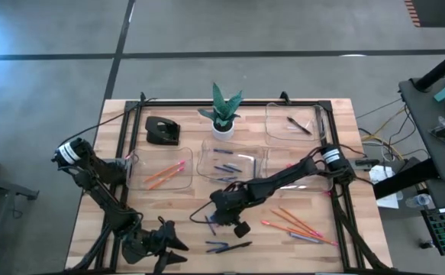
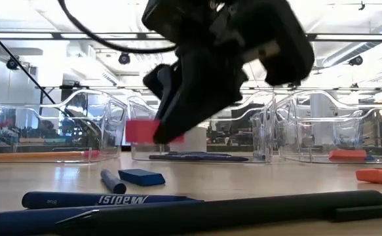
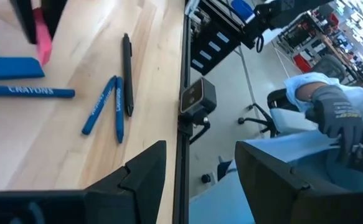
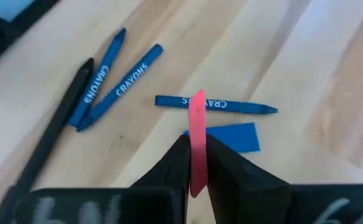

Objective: Sort crayons/erasers/pens/pencils in bins
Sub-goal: Put the pink eraser into the middle right transparent bin

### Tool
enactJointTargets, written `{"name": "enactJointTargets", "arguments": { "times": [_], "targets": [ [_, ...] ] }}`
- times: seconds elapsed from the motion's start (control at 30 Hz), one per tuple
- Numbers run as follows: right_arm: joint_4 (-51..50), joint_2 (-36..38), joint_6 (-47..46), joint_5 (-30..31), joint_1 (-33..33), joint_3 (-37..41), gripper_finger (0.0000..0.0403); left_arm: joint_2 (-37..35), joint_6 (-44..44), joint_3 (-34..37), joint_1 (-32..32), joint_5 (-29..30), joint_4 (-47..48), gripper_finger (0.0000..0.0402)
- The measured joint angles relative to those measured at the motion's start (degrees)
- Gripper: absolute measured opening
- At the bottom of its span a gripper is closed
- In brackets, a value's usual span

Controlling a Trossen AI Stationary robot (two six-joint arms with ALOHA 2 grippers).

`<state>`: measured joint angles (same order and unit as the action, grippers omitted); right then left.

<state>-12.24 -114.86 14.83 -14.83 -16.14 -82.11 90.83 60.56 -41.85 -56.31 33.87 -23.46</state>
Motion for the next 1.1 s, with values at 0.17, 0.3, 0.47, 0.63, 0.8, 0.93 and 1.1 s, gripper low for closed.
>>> {"name": "enactJointTargets", "arguments": {
  "times": [0.17, 0.3, 0.47, 0.63, 0.8, 0.93, 1.1],
  "targets": [
    [-6.1, 3.5, -3.4, 5.2, -0.2, 0.0, 0.0032, 0.0, 0.0, 0.0, 0.0, 1.2, 0.0, 0.0178],
    [-12.3, 7.3, -5.5, 9.0, -0.4, 0.1, 0.0032, 0.0, -0.9, 0.0, 0.0, 1.5, 0.0, 0.0178],
    [-18.2, 13.3, -7.6, 15.0, -2.0, 1.3, 0.0032, 0.0, -5.8, 0.0, 0.0, 4.4, 0.0, 0.0178],
    [-21.4, 21.6, -11.8, 21.8, -4.4, 5.0, 0.0033, 0.0, -15.6, 0.0, 0.2, 9.4, 0.0, 0.0178],
    [-23.1, 30.6, -20.1, 29.9, -7.5, 11.0, 0.0034, 0.0, -20.8, 0.0, 1.4, 10.7, 0.0, 0.0178],
    [-24.4, 37.3, -28.9, 36.9, -9.7, 17.1, 0.0034, 0.0, -20.7, 0.2, 3.0, 10.8, 0.0, 0.0178],
    [-25.0, 44.5, -42.1, 45.8, -10.5, 26.1, 0.0034, 0.0, -20.6, 0.2, 4.9, 10.8, 0.0, 0.0178]
  ]
}}
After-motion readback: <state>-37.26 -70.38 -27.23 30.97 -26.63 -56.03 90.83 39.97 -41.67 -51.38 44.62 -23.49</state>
